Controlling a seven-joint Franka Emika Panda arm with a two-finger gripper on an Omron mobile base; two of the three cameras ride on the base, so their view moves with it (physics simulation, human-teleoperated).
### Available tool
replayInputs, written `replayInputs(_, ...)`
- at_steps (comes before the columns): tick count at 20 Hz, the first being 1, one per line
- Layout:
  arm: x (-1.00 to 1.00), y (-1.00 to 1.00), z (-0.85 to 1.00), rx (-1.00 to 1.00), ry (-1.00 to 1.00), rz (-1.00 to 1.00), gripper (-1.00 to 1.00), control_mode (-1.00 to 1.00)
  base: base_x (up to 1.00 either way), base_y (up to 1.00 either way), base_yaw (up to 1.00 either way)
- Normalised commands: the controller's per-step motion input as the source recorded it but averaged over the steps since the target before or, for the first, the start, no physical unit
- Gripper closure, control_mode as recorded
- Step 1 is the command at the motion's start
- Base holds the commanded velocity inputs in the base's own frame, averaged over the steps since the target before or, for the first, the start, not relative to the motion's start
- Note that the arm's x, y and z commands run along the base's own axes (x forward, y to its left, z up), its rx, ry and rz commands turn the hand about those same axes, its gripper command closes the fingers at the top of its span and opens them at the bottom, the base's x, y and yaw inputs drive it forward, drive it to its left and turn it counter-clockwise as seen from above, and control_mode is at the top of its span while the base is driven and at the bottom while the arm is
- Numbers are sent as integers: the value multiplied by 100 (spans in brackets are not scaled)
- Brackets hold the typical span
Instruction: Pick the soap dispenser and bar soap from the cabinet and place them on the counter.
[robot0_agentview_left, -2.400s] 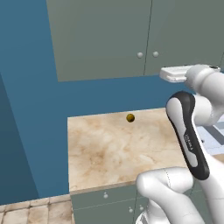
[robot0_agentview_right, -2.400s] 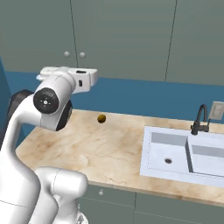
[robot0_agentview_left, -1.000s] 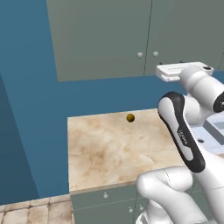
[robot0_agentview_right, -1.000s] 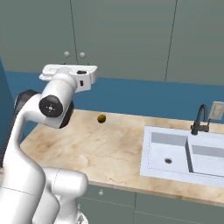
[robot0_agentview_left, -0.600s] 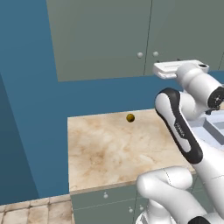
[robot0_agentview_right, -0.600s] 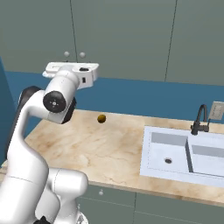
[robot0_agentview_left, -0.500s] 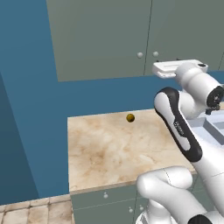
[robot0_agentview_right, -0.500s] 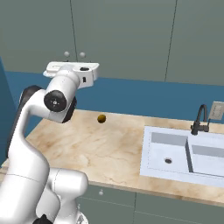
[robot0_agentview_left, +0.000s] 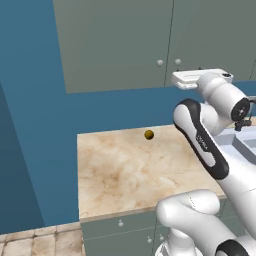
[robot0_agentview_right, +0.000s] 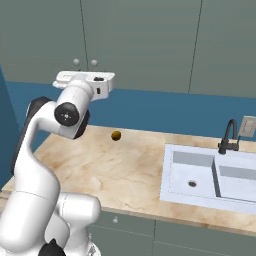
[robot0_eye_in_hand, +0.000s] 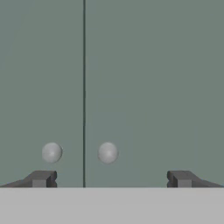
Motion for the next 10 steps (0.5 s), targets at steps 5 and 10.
replayInputs(5, 19, 0, -2, 0, -1, 0, -100, -100, 0, 0, 0)
replayInputs(10, 18, 4, 0, 0, -5, 0, -100, -100, 0, 0, 0)
